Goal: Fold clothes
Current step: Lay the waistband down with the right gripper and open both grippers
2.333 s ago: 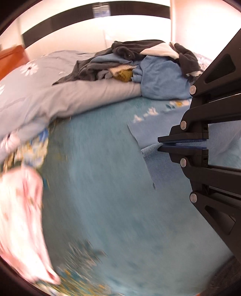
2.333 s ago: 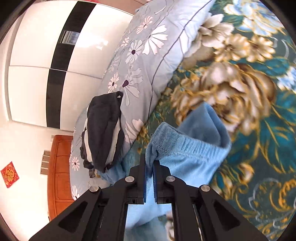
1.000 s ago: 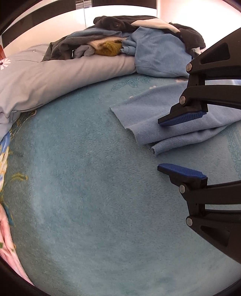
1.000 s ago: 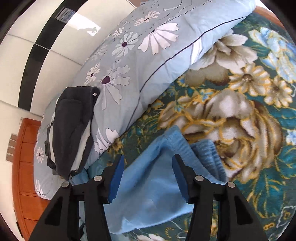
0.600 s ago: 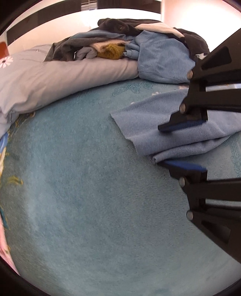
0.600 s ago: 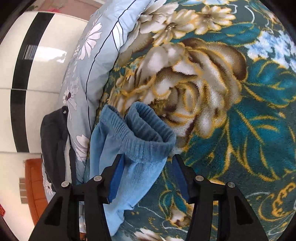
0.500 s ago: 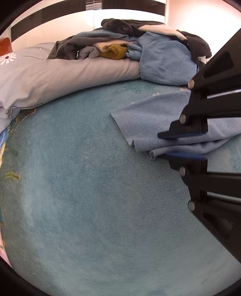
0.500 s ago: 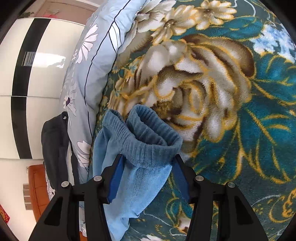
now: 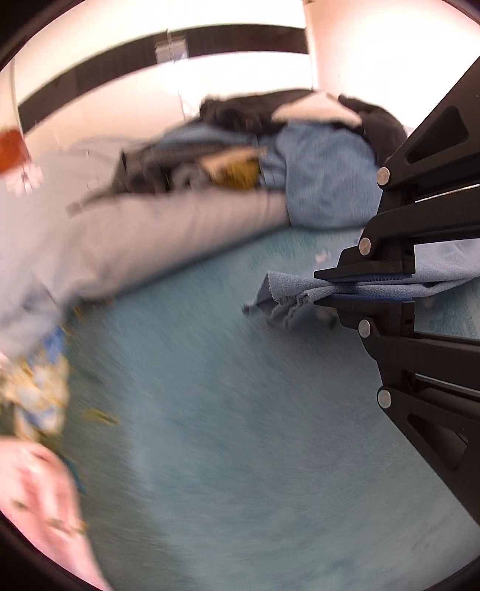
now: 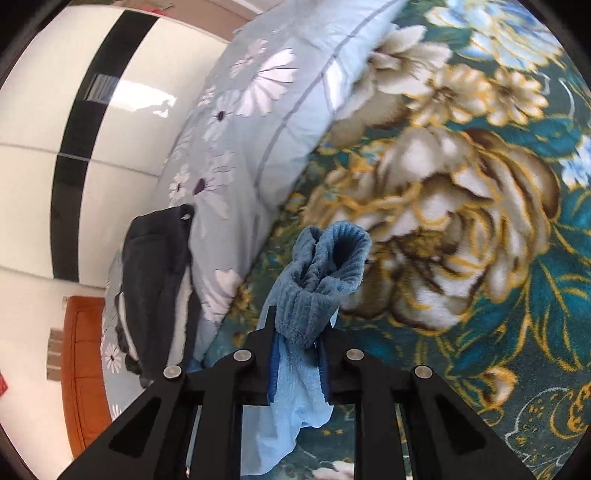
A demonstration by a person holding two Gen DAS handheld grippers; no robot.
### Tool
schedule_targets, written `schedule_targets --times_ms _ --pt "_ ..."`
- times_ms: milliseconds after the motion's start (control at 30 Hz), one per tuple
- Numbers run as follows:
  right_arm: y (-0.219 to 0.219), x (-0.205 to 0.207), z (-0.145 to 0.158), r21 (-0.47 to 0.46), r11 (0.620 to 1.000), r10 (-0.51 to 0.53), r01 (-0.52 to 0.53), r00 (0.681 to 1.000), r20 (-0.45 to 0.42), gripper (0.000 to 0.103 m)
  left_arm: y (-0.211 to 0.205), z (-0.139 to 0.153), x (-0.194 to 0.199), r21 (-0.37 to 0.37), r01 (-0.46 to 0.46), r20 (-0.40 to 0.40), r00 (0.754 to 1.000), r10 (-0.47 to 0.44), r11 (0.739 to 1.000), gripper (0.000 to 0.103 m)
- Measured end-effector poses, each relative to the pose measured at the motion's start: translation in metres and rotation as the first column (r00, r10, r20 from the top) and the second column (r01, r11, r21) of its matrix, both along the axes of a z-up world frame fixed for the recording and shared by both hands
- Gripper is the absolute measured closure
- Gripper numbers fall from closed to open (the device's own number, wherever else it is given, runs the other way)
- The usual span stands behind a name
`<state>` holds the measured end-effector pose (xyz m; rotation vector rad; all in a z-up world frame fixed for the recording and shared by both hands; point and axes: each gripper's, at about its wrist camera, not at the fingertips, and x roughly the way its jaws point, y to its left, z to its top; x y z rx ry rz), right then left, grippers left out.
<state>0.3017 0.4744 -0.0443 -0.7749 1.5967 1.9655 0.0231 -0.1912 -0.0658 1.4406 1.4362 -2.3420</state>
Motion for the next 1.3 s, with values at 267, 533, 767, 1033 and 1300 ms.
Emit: schedule_targets --times_ms 267,533,767,1033,1300 --pt "-0.028 -0.009 0.034 0.037 0.988 0.150 -0.147 0.984 -0.099 0.085 -0.059 0.035 0.041 -0.040 -0.055 -0.111 0.993 0.050 0.998 0.098" --pt "-0.039 0.023 -0.050 -0.108 0.989 0.108 -0.098 0.990 0.088 0.085 -0.080 -0.057 0.102 -0.048 -0.106 0.121 0.986 0.111 0.993 0.098" --pt "-0.039 0.028 -0.060 -0.118 0.985 0.144 -0.128 0.980 0.137 0.083 -0.085 -0.070 0.110 -0.005 -0.123 0.114 0.986 0.123 0.992 0.097" --pt "-0.026 0.040 -0.036 -0.022 0.986 0.169 -0.168 0.973 0.158 0.056 -0.093 -0.061 0.121 0.053 -0.181 0.065 0.982 0.177 0.982 0.079" --pt "-0.004 -0.031 -0.028 0.104 0.916 0.363 -0.389 0.909 0.206 0.055 -0.033 -0.005 0.114 -0.125 0.044 -0.075 0.996 -0.054 0.991 0.058"
